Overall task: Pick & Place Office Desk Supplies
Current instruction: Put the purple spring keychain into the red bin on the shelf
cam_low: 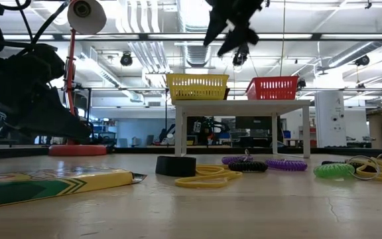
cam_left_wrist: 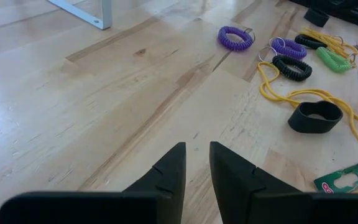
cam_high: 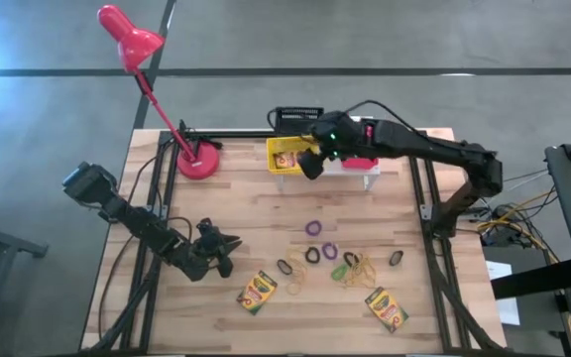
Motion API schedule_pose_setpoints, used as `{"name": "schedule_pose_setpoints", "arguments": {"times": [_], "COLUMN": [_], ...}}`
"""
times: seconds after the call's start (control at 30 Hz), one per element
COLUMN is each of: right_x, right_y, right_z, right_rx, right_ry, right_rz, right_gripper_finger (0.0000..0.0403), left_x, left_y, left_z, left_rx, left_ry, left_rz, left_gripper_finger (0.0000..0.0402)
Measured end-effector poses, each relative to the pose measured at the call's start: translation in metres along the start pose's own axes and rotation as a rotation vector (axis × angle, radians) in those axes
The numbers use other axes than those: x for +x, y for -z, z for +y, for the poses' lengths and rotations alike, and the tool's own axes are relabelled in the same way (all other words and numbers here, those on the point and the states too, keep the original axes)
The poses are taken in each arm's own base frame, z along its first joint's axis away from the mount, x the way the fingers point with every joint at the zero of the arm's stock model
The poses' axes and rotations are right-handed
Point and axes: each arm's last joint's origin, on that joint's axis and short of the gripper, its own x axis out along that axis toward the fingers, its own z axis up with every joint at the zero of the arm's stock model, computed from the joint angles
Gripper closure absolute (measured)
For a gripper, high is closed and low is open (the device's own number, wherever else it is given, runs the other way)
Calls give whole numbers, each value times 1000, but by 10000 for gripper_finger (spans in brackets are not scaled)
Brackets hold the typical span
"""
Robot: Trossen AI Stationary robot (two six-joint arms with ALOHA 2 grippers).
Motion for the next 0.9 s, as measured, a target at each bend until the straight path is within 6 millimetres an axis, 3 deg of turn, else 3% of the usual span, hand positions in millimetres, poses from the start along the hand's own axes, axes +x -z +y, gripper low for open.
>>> {"name": "schedule_pose_setpoints", "arguments": {"times": [0.17, 0.37, 0.57, 0.73, 0.9], "right_x": [-37, -75, -100, -101, -76], "right_y": [26, 80, 130, 168, 205], "right_z": [42, 93, 113, 115, 112], "right_rx": [-154, -322, -324, -264, -249], "right_ry": [64, 129, 93, 46, -10], "right_rz": [-50, -46, 104, 301, 498], "right_gripper_finger": [124, 139, 153, 162, 163], "left_x": [0, 0, 2, 5, 9], "left_y": [0, -1, -2, -5, -7], "left_z": [0, -1, 0, 2, 5], "left_rx": [-3, -15, -24, -37, -41], "left_ry": [2, 4, -2, -23, -45], "left_rz": [-2, -4, -8, -14, -20], "left_gripper_finger": [324, 324, 324, 324, 324]}}
